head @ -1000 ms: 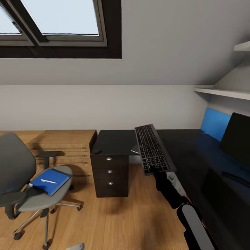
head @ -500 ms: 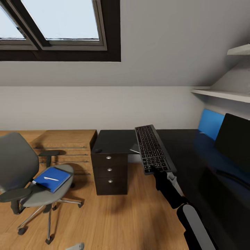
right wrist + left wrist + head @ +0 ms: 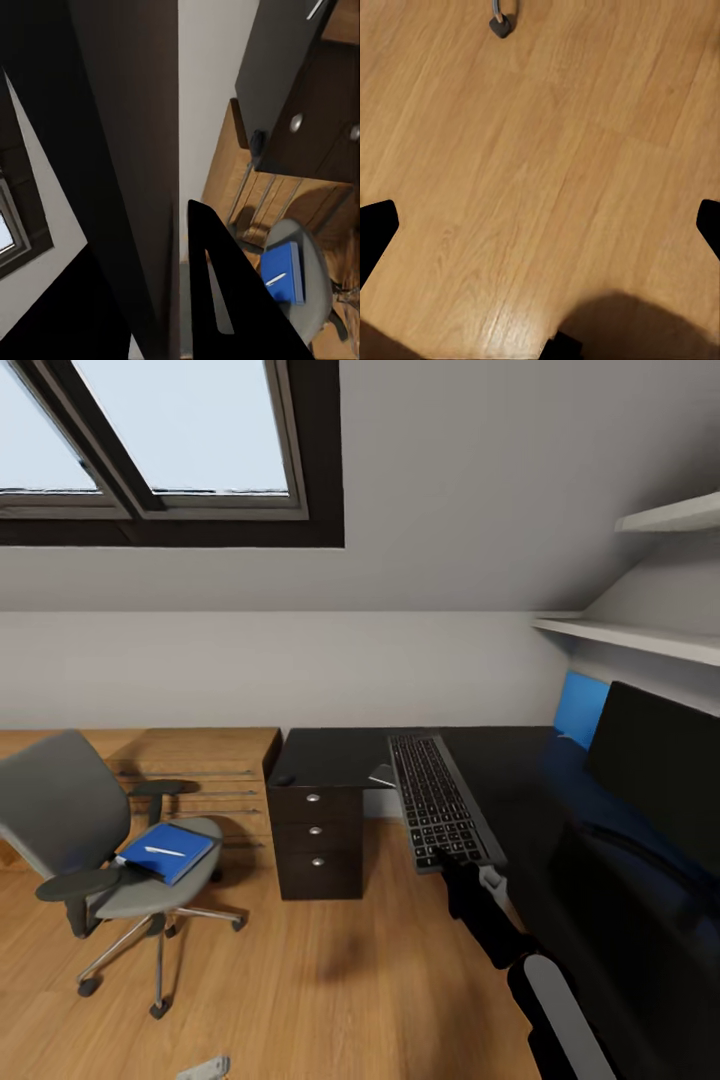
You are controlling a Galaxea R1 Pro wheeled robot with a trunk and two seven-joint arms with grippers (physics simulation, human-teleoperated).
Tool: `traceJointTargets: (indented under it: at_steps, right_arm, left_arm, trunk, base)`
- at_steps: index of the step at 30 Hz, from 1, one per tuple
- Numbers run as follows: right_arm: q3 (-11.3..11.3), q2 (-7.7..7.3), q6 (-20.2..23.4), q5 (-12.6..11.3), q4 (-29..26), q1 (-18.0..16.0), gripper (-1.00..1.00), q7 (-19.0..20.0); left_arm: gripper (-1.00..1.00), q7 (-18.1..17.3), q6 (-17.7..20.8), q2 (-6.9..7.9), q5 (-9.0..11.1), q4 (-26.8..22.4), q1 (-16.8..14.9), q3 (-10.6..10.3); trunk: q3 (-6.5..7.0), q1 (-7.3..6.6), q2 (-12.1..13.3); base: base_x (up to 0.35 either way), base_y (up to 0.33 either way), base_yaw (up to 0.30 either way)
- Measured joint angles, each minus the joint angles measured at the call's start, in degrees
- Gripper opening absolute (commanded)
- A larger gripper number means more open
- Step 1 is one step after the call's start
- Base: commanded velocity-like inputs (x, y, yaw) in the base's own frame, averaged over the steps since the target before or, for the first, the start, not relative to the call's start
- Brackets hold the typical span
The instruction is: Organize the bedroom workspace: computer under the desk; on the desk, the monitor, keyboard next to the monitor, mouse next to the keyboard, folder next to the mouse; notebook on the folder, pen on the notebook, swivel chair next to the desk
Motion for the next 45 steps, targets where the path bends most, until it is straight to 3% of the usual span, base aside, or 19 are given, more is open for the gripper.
traceJointTargets:
  at_steps: [6,20,42,45]
  right_arm:
    - [-0.14,-0.1,0.08,-0.66,0.66,0.0,-1.0,-1.68]
    - [-0.59,-1.03,0.19,-0.86,4.71,-0.15,-1.0,-2.97]
    - [-0.91,-0.82,0.0,-1.56,3.12,-0.12,-1.0,-2.54]
    - [-0.88,-0.76,-0.11,-2.75,3.21,-0.14,-1.0,-2.55]
  left_arm:
    - [1.0,0.22,-0.15,0.18,0.07,0.0,0.0,0.08]
    - [1.0,0.27,-1.63,0.27,0.24,0.02,0.0,0.07]
    - [1.0,0.34,-1.66,0.18,0.26,0.71,0.0,0.14]
    - [1.0,0.35,-1.66,0.18,0.26,0.7,0.0,0.15]
  trunk:
    - [1.08,-1.34,2.4]
    - [1.09,-1.36,2.42]
    - [1.09,-1.36,2.42]
    - [1.09,-1.36,2.42]
  base:
    - [-0.191,-0.084,0.0]
    - [0.025,-0.005,0.0]
    - [-0.08,-0.131,0.0]
    - [-0.004,-0.002,0.0]
